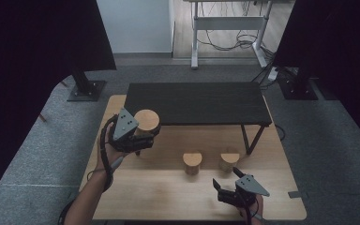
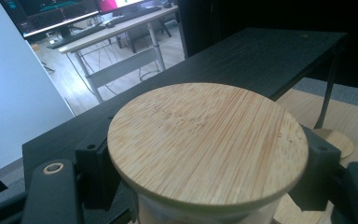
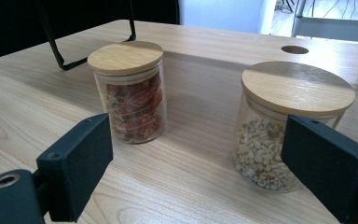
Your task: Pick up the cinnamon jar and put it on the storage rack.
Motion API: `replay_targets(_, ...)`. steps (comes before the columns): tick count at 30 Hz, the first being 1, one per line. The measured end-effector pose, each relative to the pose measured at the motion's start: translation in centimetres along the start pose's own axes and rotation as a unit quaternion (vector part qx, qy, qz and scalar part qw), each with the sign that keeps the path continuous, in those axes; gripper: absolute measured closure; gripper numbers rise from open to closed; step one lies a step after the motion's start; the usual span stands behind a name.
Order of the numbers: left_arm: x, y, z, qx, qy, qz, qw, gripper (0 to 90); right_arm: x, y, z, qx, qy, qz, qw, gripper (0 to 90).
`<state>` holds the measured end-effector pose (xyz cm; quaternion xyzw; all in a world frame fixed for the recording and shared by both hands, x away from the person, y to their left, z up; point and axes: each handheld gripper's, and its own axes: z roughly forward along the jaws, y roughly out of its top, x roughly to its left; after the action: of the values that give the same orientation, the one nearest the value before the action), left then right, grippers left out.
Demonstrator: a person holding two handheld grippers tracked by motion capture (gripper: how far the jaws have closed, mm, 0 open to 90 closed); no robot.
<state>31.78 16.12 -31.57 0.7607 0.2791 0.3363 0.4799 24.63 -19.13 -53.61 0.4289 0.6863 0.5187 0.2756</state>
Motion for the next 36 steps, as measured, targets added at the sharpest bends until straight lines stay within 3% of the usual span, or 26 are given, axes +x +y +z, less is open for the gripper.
replay_targets(23, 0.1, 1.6, 0.0, -0.004, -0.001, 0.012, 0.9999, 25.2, 0.0, 0.0, 0.0, 0.000, 0.000, 0.000, 1.0000, 8.5)
replay_targets(32, 0.4, 2.1, 1.2, -0.002, -0.001, 0.012, 0.9999, 25.2, -0.1, 0.1, -0.2, -0.004, -0.001, 0.005, 1.0000, 8.6)
replay_targets(36, 0.5, 2.4, 1.9, -0.007, 0.009, 0.014, 0.9998, 25.2, -0.2, 0.1, -0.2, -0.004, -0.002, 0.008, 1.0000, 8.5)
